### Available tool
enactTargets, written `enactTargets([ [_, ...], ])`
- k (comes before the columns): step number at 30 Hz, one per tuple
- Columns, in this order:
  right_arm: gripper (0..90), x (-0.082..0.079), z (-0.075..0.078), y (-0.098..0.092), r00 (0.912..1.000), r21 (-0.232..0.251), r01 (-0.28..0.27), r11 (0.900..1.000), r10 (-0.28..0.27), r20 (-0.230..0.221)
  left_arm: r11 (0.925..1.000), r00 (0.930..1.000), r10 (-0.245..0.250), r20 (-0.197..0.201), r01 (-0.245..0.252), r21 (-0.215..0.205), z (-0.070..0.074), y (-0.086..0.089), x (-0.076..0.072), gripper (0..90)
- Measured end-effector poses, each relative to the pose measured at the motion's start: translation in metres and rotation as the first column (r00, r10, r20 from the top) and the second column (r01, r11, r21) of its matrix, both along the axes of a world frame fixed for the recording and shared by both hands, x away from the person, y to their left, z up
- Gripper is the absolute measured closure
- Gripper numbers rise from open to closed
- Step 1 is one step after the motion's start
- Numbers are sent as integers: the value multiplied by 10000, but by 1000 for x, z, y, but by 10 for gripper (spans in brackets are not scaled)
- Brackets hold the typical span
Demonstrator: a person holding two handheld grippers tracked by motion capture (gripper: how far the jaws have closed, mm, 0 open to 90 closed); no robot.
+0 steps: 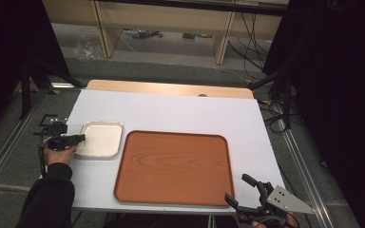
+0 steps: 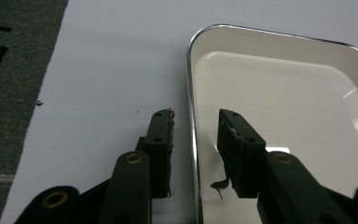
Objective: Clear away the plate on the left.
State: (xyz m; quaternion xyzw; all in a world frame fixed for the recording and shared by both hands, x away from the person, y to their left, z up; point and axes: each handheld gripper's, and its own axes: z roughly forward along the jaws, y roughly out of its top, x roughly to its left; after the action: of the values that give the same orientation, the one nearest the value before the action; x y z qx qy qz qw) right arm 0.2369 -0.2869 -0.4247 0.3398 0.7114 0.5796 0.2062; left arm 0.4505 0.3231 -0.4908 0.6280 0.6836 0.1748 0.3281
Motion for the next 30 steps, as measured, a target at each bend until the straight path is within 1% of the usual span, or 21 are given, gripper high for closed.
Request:
enactTargets([
  [1,163,0,0,0,10000,21,9,10000,-9,42,9999,10000,13,-63,-12,165,0,0,0,702],
  [4,163,0,0,0,10000,-42,-14,10000,14,-35,9998,9999,-130,59,129,146,-1,-1,-1,783],
  [6,164,0,0,0,10000,6,-7,10000,7,38,9987,9999,-147,91,142,491,0,-3,-1,824],
  [7,164,1,0,0,9997,-68,-43,10000,44,223,9991,9999,-103,110,99,407,0,-4,-1,838],
  [9,164,1,0,-1,9997,-79,-43,10000,45,229,9996,9999,-71,92,68,285,0,-2,-1,848],
  [11,164,1,0,-1,9997,-80,-48,10000,50,250,10000,9996,-51,274,49,45,0,-1,-2,855],
  [12,164,1,0,-1,9997,-82,-49,10000,51,229,9998,9994,78,344,-72,-197,1,-1,-3,862],
  [13,164,0,0,0,10000,5,-14,10000,14,37,9989,9989,199,432,-180,-433,2,0,-3,870],
  [14,164,0,0,0,10000,-4,-20,10000,20,55,9977,9982,231,554,-195,-652,3,1,-4,877],
  [15,164,0,0,0,10000,-2,-23,10000,23,55,9985,9973,-69,725,108,-535,4,4,-4,880],
  [16,165,0,0,0,10000,6,-12,10000,12,44,9989,9979,-128,632,156,-440,5,4,-4,881],
  [17,165,0,0,0,10000,3,-14,10000,14,45,9983,9979,-1,645,38,-575,5,4,-5,881],
  [19,165,0,0,1,9998,50,-159,9999,160,-128,9924,9959,483,771,-391,-1163,5,2,-5,883],
  [20,165,1,0,0,9998,8,-198,9998,198,-14,9909,9954,473,835,-362,-1299,6,3,-5,883],
  [22,165,0,0,1,9998,33,-134,9999,134,-126,9918,9951,459,876,-349,-1226,7,3,-6,884],
  [23,165,0,0,0,9998,28,-134,9999,134,-130,9904,9934,546,1007,-410,-1323,7,2,-5,884],
  [24,164,1,0,0,9997,-62,-202,9998,202,109,9913,9937,497,1008,-367,-1264,7,3,-6,884],
  [25,165,0,0,0,9998,18,-166,9999,166,-65,9907,9935,525,1014,-391,-1300,7,3,-6,884],
  [26,165,1,0,-1,9998,-73,-87,9999,88,153,9911,9946,560,876,-448,-1250,9,4,-6,884],
  [27,165,1,0,-1,9998,-73,-87,9999,88,153,9911,9946,560,876,-448,-1250,9,4,-6,884],
  [30,165,1,0,-1,9998,-54,-78,10000,79,191,9877,9925,693,1011,-540,-1470,11,6,-8,884],
])
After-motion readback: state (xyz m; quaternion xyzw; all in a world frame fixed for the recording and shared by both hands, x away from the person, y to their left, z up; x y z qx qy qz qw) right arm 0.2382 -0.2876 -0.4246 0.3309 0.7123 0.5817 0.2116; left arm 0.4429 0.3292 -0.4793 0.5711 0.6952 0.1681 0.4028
